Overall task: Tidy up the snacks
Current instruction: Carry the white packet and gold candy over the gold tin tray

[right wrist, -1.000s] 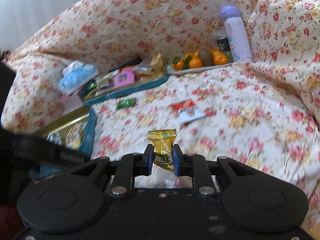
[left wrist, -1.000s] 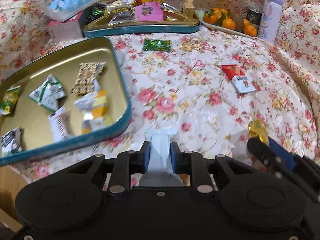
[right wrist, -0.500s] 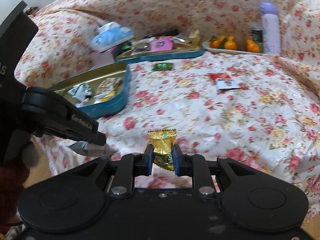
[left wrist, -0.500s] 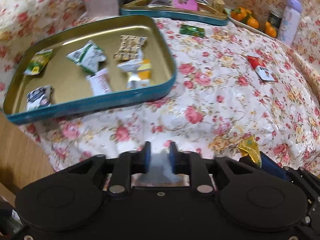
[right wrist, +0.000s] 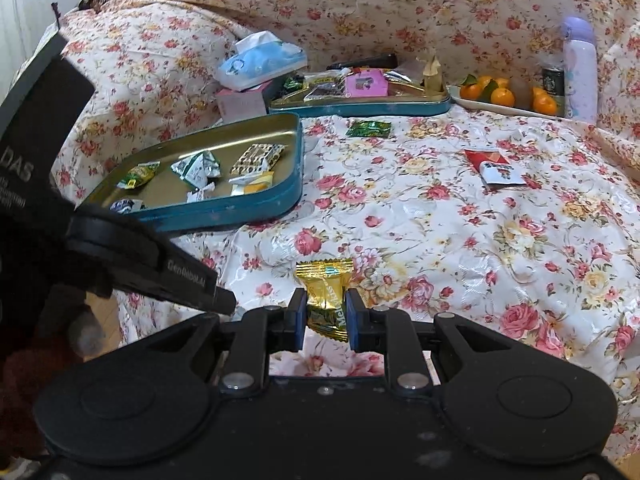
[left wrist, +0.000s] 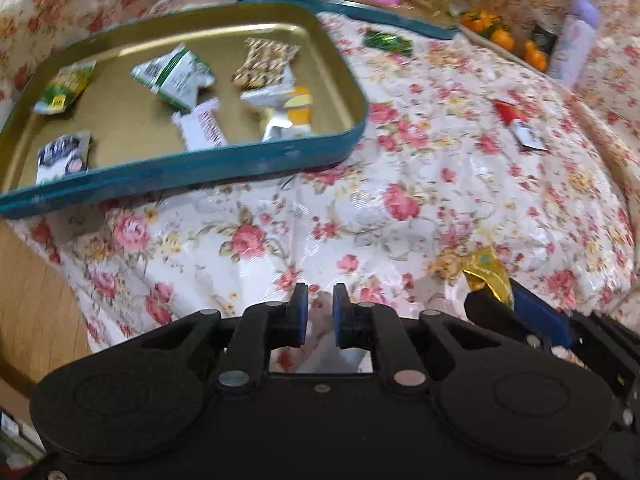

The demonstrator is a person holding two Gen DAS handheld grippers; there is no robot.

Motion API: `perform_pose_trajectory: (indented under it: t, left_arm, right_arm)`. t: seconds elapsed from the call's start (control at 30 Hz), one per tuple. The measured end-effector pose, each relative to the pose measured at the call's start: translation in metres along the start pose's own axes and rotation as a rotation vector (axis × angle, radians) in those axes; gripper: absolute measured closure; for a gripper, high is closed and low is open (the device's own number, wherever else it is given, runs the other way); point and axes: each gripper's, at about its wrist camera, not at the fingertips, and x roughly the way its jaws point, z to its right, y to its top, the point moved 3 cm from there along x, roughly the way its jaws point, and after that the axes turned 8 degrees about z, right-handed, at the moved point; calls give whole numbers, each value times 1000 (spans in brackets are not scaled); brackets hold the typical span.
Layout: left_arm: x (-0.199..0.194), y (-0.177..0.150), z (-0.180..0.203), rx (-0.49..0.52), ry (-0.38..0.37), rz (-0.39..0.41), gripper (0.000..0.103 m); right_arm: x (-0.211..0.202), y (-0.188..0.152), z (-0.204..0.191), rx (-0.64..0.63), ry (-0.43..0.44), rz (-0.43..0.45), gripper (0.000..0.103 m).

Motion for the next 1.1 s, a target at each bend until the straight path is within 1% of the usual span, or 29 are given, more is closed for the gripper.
perform_pose_trajectory:
  t: [0.1,0.2,0.23,0.3,0.4,0.5,0.63,0.8,0.97,1.1]
  left_arm:
    - [-7,-4,5,114,-41,24,77]
    - [-10,-10,8,236,-88,4,76]
    - [-10,-12,9,267,-93,0,75]
    - [-12,-18,12,343,-91,1,69]
    - [-12,-24,16,409,-90,6,67]
    - [-13,-25,19,430,-94,8,67]
    - [-18,-25,20,422,-128,2,67]
    - [-9,-35,27,504,-77,-21,66]
    - [-2,-39,29,515,-72,-45,66]
    - [6,-40,29,481,-74,-60,66]
  right_arm:
    - [-2,2,4,3,-3,5,81]
    - [-5,4,7,3,-3,16,81]
    - [-6,4,8,6,-3,19,81]
    - [-7,5,11,16,-2,25,81]
    - [-6,5,13,34,2,25,81]
    - [-6,3,12,37,5,23,81]
    - [-7,4,12,39,8,26,81]
    - [-6,4,13,44,9,21,81]
    - [-5,4,13,44,12,21,81]
    - [-4,4,12,40,12,17,81]
